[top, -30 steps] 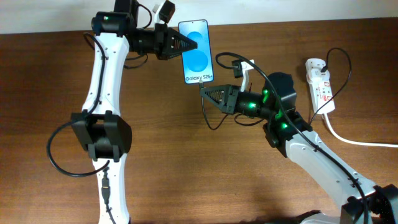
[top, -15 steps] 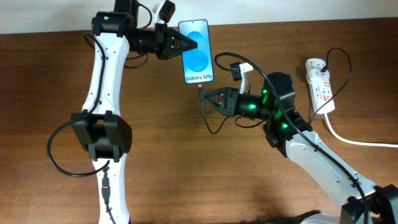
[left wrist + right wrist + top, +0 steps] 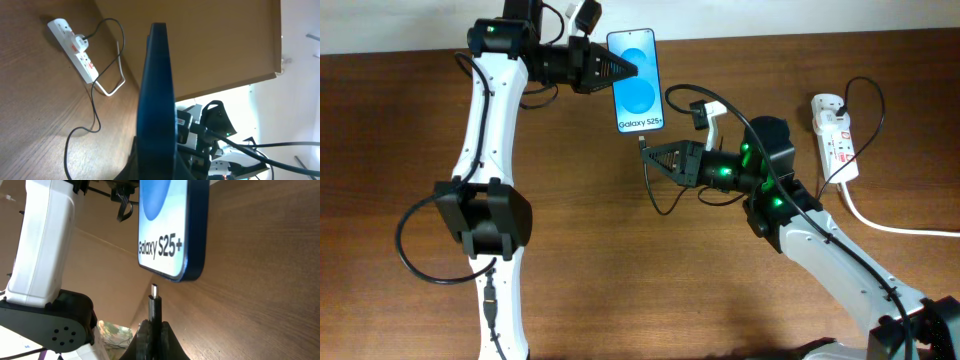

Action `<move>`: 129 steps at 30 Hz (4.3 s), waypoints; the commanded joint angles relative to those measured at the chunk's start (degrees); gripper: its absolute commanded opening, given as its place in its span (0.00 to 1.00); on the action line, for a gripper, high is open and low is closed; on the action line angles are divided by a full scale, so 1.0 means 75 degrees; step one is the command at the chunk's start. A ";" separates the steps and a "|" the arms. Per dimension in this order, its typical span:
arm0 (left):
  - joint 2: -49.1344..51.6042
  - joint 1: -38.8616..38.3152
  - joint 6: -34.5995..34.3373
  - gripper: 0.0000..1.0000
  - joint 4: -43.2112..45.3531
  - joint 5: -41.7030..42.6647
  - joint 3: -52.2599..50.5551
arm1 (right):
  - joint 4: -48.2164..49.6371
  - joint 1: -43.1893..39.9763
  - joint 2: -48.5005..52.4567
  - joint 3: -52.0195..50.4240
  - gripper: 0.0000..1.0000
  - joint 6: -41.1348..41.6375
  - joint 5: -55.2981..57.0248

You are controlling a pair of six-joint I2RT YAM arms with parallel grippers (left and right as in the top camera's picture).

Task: Plug charger to phone and switch on socket
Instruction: 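Push the plug upward into the phone's charging port, then lower the plugged phone flat onto the table with the left gripper, then release the phone and move the right gripper toward the power strip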

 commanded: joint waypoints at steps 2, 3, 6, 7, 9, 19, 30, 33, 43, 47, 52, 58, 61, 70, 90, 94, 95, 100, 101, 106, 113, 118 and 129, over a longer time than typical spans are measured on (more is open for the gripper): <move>-0.0055 -0.0023 -0.0096 0.00 0.0047 0.0484 0.0125 | 0.0122 -0.0050 0.0015 0.0052 0.04 0.0067 -0.0090; -0.0055 -0.0023 -0.0096 0.00 0.0047 0.0487 0.0125 | 0.0122 -0.0050 0.0015 0.0052 0.04 0.0067 -0.0041; -0.0055 -0.0029 -0.0096 0.00 0.0047 0.0487 0.0125 | 0.0236 -0.0050 0.0015 0.0052 0.04 0.0070 -0.0003; -0.0055 -0.0029 -0.0099 0.00 0.0041 0.0490 0.0125 | 0.0233 -0.0050 0.0015 0.0052 0.04 0.0070 0.0017; -0.0055 -0.0055 -0.0099 0.00 0.0041 0.0490 0.0125 | 0.0233 -0.0050 0.0015 0.0052 0.04 0.0067 0.0020; -0.0055 -0.0143 -0.0096 0.00 -0.0102 0.0498 0.0125 | 0.0236 -0.0050 0.0015 0.0052 0.04 0.0067 0.0335; -0.0055 -0.0356 0.0020 0.00 -0.0105 0.0481 0.0125 | 0.1093 -0.0487 0.0015 0.0058 0.04 0.0557 0.0565; -0.0055 -0.0493 0.0023 0.00 -0.0102 0.0478 0.0125 | 0.1093 -0.0487 0.0102 0.0058 0.04 0.0554 0.0624; -0.0055 -0.0119 0.0017 0.00 -0.0099 -0.0038 0.0125 | 0.0851 -0.0487 0.0102 0.0055 0.10 0.0376 0.0332; -0.0055 -0.0058 0.0015 0.00 -0.0105 -0.0038 0.0125 | 0.0889 -0.0487 0.0102 0.0055 0.13 0.0376 0.0338; -0.0055 -0.0070 0.0017 0.00 -0.0105 -0.0612 0.0125 | 0.0877 -0.0487 0.0102 0.0055 0.40 0.0370 0.0358; -0.0055 -0.0157 0.0020 0.00 -0.0586 -0.3722 -0.0184 | -0.0705 -0.0487 0.0102 0.0055 0.58 -0.0635 0.0478; -0.0050 -0.0157 0.0015 0.00 -0.0315 -0.4132 -0.1317 | -0.1288 -0.0487 0.0102 0.0055 0.58 -0.0638 0.0600; -0.0038 -0.0157 -0.1145 0.00 0.1655 -0.5464 -0.3468 | -0.2066 -0.0487 0.0102 0.0055 0.58 -0.0708 0.0650; 0.0676 -0.0172 -0.1655 0.12 0.1568 -0.6108 -0.3497 | -0.2127 -0.0487 0.0102 0.0055 0.59 -0.0781 0.0624; 0.0673 -0.0172 -0.1655 0.28 0.1550 -0.6204 -0.3497 | -0.2127 -0.0487 0.0102 0.0055 0.59 -0.0781 0.0624; 0.0673 -0.0172 -0.1655 0.30 0.1480 -0.6385 -0.3497 | -0.2127 -0.0487 0.0102 0.0055 0.59 -0.0778 0.0624; 0.0673 -0.0172 -0.1714 0.33 0.1288 -0.7510 -0.3488 | -0.2127 -0.0487 0.0102 0.0055 0.59 -0.0781 0.0624; 0.0673 -0.0172 -0.1714 0.33 0.1239 -0.7764 -0.3488 | -0.2127 -0.0487 0.0102 0.0055 0.60 -0.0781 0.0627; 0.0673 -0.0172 -0.1909 0.35 0.1125 -0.9095 -0.3488 | -0.2127 -0.0487 0.0102 0.0055 0.60 -0.0784 0.0627; 0.0673 -0.0192 -0.1906 0.47 0.1096 -0.9305 -0.3488 | -0.2209 -0.0487 0.0102 0.0055 0.60 -0.0816 0.0624; 0.0673 -0.0192 -0.1906 0.54 0.1099 -0.9533 -0.3488 | -0.2212 -0.0487 0.0102 0.0055 0.60 -0.0836 0.0627; -0.1244 -0.0178 -0.1880 0.53 0.0032 -0.9900 -0.0224 | -0.3264 -0.0487 0.0099 0.0131 0.69 -0.2250 0.1842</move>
